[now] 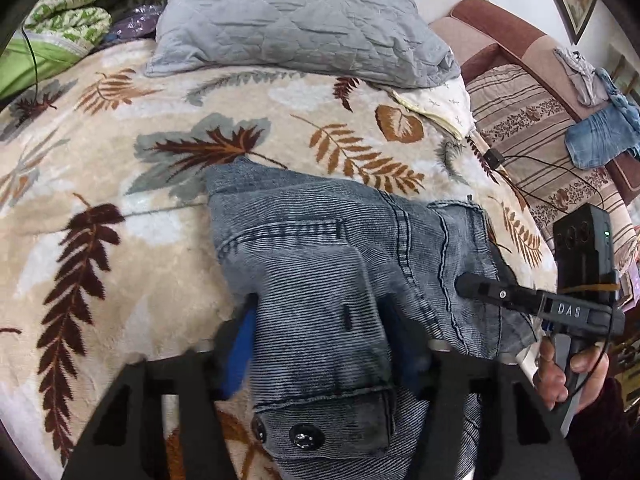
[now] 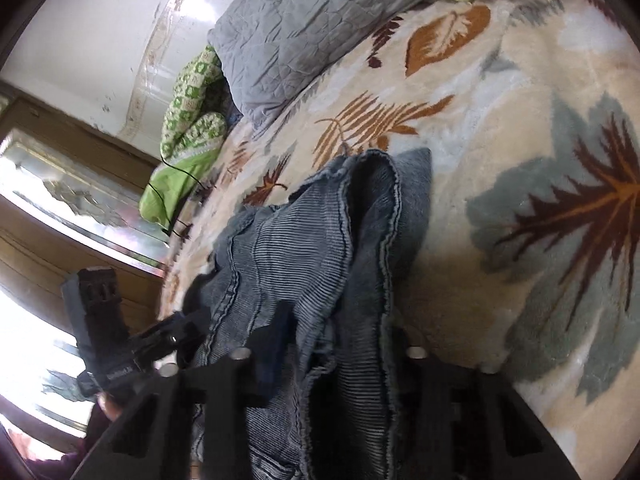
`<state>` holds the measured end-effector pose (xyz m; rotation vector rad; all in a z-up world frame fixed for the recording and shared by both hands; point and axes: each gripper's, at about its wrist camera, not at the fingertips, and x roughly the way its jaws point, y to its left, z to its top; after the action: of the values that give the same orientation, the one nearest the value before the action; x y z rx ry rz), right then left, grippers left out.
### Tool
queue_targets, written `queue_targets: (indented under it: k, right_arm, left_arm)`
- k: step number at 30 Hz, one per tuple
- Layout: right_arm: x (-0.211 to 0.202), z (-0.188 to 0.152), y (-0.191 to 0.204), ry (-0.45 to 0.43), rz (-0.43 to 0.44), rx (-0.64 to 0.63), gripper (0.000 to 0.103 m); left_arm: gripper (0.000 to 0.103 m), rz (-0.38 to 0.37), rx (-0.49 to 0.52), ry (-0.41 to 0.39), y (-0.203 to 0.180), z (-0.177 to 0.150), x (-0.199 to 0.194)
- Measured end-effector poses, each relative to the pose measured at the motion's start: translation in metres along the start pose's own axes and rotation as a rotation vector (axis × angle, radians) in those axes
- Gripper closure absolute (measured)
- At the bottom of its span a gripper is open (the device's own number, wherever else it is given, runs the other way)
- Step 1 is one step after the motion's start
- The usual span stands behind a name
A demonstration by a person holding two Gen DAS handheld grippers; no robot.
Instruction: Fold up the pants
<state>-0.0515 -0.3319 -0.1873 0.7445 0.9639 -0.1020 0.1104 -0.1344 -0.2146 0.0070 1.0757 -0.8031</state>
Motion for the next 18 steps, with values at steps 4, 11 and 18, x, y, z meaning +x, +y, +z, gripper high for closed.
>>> queue_targets:
  k: [4, 11, 18]
  right_arm:
    - [-0.009, 0.002, 0.022, -0.032, -0.037, -0.077, 0.076]
    - [-0.023, 0.019, 0.061, -0.083, -0.03, -0.178, 0.077]
    - [0.009, 0.071, 0.081, -0.118, 0.009, -0.196, 0.077]
  left_arm:
    - [0.059, -0.005, -0.016, -0.006, 0.004, 0.004, -0.008]
    - [0.064, 0.015, -0.023, -0.084, 0.013, 0.027, -0.034]
    - [0.064, 0.13, -0.013, -0.135, 0.034, 0.074, -0.037]
